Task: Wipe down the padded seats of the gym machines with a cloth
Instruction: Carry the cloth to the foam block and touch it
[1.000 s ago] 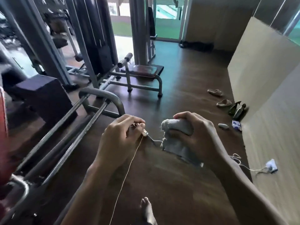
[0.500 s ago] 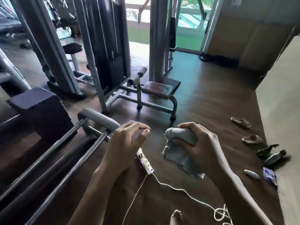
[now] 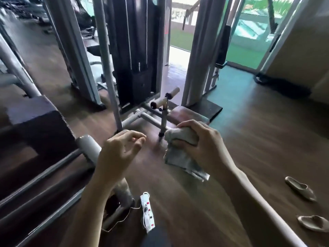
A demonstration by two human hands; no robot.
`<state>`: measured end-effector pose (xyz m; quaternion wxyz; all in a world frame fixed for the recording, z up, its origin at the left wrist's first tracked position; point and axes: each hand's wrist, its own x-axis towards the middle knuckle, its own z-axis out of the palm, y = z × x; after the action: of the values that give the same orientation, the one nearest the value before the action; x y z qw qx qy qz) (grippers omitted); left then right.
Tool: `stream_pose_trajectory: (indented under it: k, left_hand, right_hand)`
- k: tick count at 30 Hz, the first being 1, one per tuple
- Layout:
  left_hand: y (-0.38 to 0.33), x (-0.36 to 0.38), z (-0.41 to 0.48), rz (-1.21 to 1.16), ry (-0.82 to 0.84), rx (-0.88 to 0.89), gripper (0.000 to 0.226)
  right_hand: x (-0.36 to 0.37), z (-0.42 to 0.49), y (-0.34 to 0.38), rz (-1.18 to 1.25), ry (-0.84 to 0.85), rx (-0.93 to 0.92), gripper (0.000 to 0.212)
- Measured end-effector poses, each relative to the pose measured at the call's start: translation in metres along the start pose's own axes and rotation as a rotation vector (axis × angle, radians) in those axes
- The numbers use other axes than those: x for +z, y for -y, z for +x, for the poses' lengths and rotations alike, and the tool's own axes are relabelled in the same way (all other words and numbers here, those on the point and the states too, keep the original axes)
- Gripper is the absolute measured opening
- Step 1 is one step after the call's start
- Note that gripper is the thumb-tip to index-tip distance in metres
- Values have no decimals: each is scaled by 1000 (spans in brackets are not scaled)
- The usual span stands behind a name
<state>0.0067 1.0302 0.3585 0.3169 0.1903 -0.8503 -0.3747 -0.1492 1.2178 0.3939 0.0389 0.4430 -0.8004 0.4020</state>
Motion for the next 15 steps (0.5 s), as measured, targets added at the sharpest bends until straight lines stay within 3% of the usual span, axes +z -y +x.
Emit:
stream_pose_trajectory:
  k: [9, 15]
  left_hand:
    - [75, 46, 155, 129, -164, -154, 11]
    - [139, 67, 265, 67, -283, -290, 16]
  right_hand:
    - [67, 196, -89, 88, 145, -134, 38]
    - [129, 319, -130, 232, 216, -154, 35]
